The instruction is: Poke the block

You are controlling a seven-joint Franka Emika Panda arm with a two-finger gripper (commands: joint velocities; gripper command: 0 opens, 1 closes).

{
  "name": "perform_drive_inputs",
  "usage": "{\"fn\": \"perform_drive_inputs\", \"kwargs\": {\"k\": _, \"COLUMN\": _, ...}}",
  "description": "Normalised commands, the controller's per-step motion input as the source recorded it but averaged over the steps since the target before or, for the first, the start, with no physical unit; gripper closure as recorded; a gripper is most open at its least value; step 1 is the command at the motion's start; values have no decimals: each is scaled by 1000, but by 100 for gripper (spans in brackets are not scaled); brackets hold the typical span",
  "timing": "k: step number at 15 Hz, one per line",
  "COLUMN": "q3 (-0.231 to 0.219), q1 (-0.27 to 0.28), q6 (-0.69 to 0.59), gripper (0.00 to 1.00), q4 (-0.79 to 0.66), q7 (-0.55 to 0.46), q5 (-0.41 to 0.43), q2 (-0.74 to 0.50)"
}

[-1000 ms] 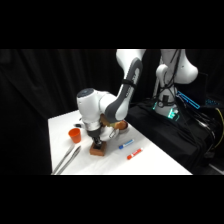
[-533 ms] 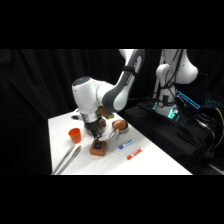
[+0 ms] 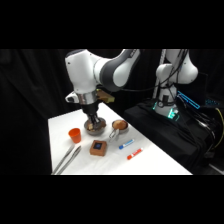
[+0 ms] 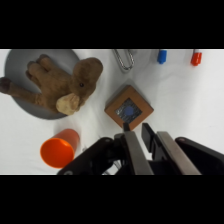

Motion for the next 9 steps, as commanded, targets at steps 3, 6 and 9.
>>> {"fn": "perform_drive_inputs", "kwargs": {"k": 3, "q3": 24, "q1": -53, "q6": -186, "gripper": 26, "q4": -43, "q7": -92, "q5": -13, "q2": -232}}
{"fn": "perform_drive_inputs", "kwargs": {"k": 6, "q3": 20, "q1": -48, "q6": -183, "gripper": 3, "q4": -53, "q7": -91, "q5": -12, "q2": -264}}
{"fn": "perform_drive_inputs", "kwargs": {"k": 9, "q3": 22, "q1": -48, "q6": -164, "gripper": 0, "q4": -50, "q7": -98, "q5": 14, "q2": -272}}
